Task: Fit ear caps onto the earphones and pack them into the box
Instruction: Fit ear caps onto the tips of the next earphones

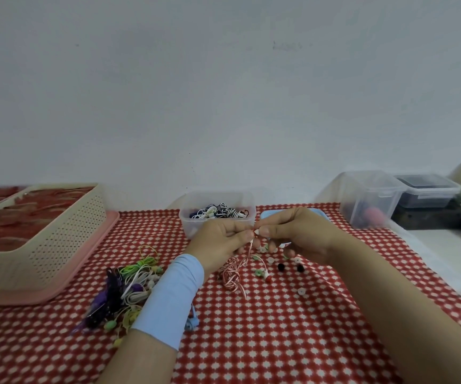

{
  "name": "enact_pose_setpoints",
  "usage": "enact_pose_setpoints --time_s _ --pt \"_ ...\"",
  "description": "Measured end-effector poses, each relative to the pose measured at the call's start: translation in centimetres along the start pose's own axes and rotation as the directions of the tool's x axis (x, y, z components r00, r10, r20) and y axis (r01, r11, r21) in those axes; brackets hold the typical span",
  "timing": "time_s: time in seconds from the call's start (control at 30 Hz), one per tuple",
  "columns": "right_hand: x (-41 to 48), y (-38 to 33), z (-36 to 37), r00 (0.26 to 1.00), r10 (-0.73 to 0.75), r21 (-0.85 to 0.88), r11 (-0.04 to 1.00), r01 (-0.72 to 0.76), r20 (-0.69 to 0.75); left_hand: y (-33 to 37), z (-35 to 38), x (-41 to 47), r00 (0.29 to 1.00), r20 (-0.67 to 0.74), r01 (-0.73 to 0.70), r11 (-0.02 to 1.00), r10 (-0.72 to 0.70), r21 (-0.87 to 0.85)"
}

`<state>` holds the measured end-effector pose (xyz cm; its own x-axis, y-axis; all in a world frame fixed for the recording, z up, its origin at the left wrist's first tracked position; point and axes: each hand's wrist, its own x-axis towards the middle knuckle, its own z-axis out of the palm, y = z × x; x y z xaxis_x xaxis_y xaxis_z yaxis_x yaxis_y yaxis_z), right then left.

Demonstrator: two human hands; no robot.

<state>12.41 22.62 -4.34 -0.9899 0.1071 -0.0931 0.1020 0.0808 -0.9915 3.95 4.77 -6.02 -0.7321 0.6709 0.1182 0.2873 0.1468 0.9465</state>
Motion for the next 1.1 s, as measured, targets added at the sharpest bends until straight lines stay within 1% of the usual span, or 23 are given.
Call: enact_pose_setpoints --time_s 0.1,0.2,0.27,0.33,0.43,0.63,0.77,0.9,1.0,1.1 --pt "0.0 0.1 0.0 1.000 -0.002 0.027 1.000 0.001 0.014 0.0 0.3 0.0 1.000 -0.025 -0.010 1.000 0.009 -0.027" --pt "0.0 0.2 0.0 1.000 0.009 0.027 1.000 -0.009 0.014 0.1 0.4 -0.1 1.000 -0.019 -0.005 0.999 0.004 -0.045" --pt "0.1 0.3 0.1 1.000 0.017 0.032 0.999 -0.017 -0.010 0.1 0.3 -0.1 1.000 -0.026 0.008 0.999 -0.009 -0.039" --pt "0.0 0.2 0.1 0.998 0.016 0.032 0.999 -0.014 -0.053 0.0 0.1 0.0 0.998 -0.063 0.028 0.999 -0.029 -0.026" --pt "-0.2 -0.1 0.2 0.998 -0.013 -0.029 1.000 0.011 -0.069 -0.1 -0.2 0.2 0.996 -0.087 0.031 0.999 -0.029 0.022" --pt "-0.7 -0.7 0.4 0.996 -0.061 -0.115 0.992 0.053 -0.065 0.0 -0.3 0.2 0.995 -0.095 0.027 0.999 -0.024 0.036" --pt "-0.7 -0.6 0.5 0.993 -0.090 -0.142 0.987 0.079 -0.071 0.1 -0.3 0.1 0.996 -0.088 0.021 0.998 -0.016 0.051" --pt "-0.5 -0.5 0.6 0.987 -0.097 -0.138 0.987 0.079 -0.126 0.0 -0.3 0.2 0.996 -0.085 0.020 0.998 -0.015 0.060" --pt "-0.5 -0.6 0.8 0.987 -0.117 -0.147 0.984 0.100 -0.115 -0.1 -0.3 0.2 0.994 -0.109 0.026 0.999 -0.024 0.025" --pt "-0.8 -0.8 0.6 0.993 -0.100 -0.123 0.988 0.092 -0.058 -0.2 -0.6 0.2 0.995 -0.092 0.030 1.000 -0.029 0.008"
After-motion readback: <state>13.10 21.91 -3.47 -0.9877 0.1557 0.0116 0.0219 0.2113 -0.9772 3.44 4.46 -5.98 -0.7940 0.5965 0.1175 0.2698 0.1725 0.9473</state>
